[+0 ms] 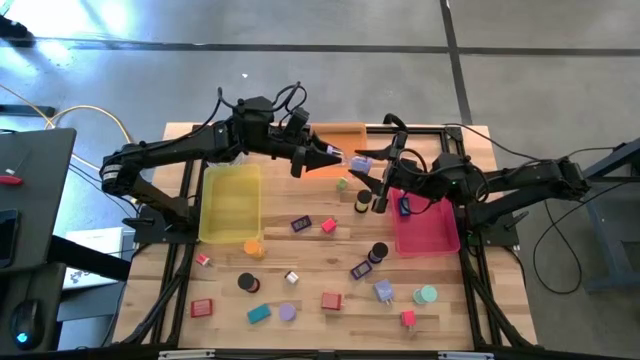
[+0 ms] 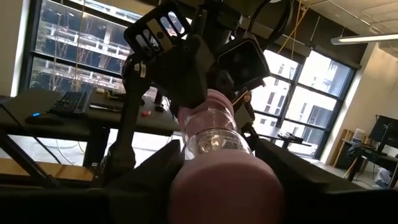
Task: Pick & Place Office items
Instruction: Put the blue hourglass in the orange bin
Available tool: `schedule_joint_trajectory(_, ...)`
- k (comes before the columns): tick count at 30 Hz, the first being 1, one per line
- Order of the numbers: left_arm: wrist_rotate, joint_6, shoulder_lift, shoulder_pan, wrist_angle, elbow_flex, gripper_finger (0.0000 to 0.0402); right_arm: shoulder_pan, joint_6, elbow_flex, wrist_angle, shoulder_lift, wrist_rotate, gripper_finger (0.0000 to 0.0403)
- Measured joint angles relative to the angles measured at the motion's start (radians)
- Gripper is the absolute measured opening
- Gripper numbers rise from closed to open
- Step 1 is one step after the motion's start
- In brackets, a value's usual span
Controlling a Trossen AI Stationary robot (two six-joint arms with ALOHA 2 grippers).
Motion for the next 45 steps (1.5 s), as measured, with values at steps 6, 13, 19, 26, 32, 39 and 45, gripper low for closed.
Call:
schedule_joint_trajectory(6, 0.000, -0.003, 0.000, -0.002, 0.002, 0.000, 0.0188, 0.001, 0.001, 0.000, 0.000, 0.000, 0.024, 0.0178)
schedule_joint_trajectory(13, -0.061, -0.022, 0.000, -0.003, 0.008, 0.000, 0.0256, 0.015, 0.030, 0.000, -0.041, 0.000, 0.055, 0.0178)
schedule_joint_trajectory(19, -0.068, -0.026, 0.000, 0.011, 0.001, 0.000, 0.0289, 0.015, 0.172, 0.000, -0.216, 0.000, 0.054, 0.0178)
schedule_joint_trajectory(26, -0.029, -0.012, -0.006, 0.024, -0.093, 0.000, 0.0292, 0.011, 0.330, 0.047, -0.498, -0.023, 0.051, 0.0178)
schedule_joint_trajectory(32, 0.013, -0.012, -0.016, 0.029, -0.194, 0.000, 0.0293, -0.068, 0.430, 0.258, -0.894, -0.013, 0.045, 0.0178)
schedule_joint_trajectory(39, 0.016, 0.057, -0.040, 0.044, -0.354, 0.000, 0.0294, -0.325, 0.567, 0.493, -1.141, 0.089, -0.287, 0.0178)
schedule_joint_trajectory(45, -0.069, 0.126, -0.069, 0.053, -0.556, 0.000, 0.0294, -0.530, 0.591, 0.565, -1.157, 0.257, -0.462, 0.0178)
